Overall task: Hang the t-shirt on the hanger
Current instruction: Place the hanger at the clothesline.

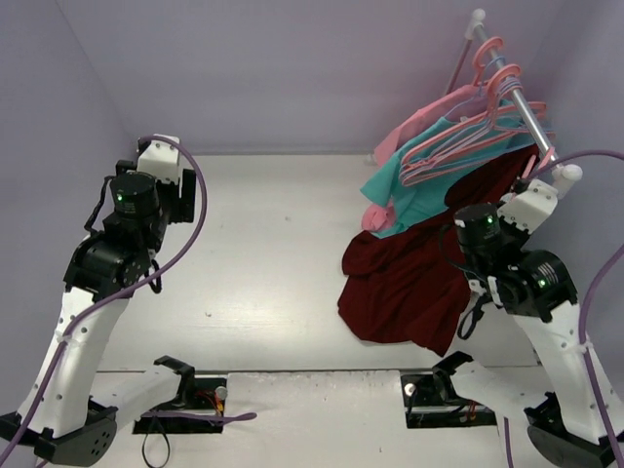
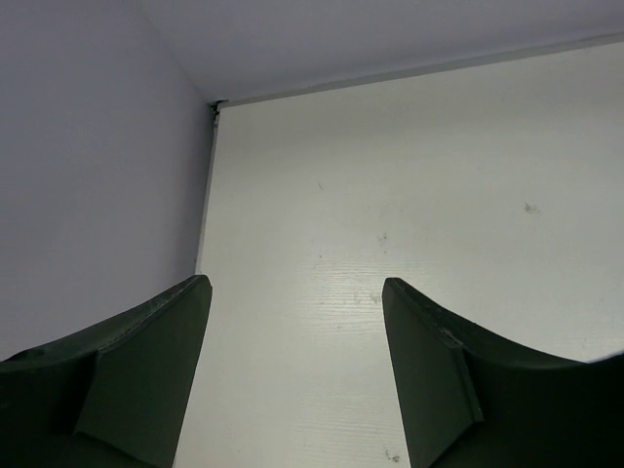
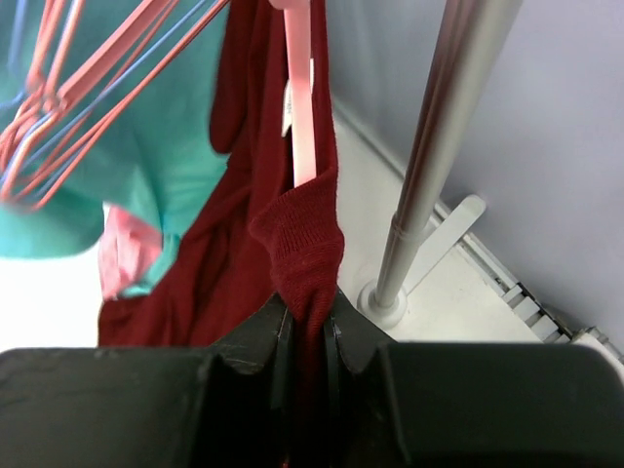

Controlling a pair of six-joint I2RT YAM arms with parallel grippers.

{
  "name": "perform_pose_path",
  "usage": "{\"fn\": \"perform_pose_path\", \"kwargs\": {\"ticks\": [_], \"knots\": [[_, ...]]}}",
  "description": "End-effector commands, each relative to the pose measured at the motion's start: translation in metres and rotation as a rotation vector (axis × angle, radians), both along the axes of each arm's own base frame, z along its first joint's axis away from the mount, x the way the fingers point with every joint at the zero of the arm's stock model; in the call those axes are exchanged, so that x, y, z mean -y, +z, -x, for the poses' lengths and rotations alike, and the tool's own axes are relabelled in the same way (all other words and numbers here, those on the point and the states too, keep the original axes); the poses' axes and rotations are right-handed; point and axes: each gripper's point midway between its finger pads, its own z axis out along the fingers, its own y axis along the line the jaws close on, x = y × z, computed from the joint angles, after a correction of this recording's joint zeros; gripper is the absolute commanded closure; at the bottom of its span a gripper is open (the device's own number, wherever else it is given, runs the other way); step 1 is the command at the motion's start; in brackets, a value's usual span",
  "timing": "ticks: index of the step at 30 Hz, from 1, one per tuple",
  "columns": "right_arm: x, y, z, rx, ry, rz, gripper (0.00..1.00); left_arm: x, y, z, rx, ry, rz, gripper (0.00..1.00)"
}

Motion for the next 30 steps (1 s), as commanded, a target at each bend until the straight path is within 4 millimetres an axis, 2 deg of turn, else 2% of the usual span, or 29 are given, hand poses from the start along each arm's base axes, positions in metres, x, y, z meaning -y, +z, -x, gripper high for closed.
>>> {"fn": "perform_pose_path", "kwargs": {"ticks": [1,10,19,27,30], "knots": [[0.016,0.033,-0.018,0.211,-0.215,-0.010,1.00,0.011,0.018,-0.009,0.066,-0.018,0.052,0.33],[0.017,0.045,-0.037,0.299,-0.342,0.009,1.00,0.021,0.011,-0.014,0.040,-0.054,0.055,0.33],[0.003,0.033,-0.079,0.278,-0.386,0.012,1.00,0.024,0.012,-0.012,0.044,-0.060,0.085,0.33],[0.021,0.023,-0.102,0.257,-0.452,-0.026,1.00,0.019,0.008,-0.004,0.043,-0.050,0.059,0.33],[0.025,0.027,-0.108,0.271,-0.454,-0.052,1.00,0.017,0.008,-0.002,0.043,-0.054,0.029,0.33]]}}
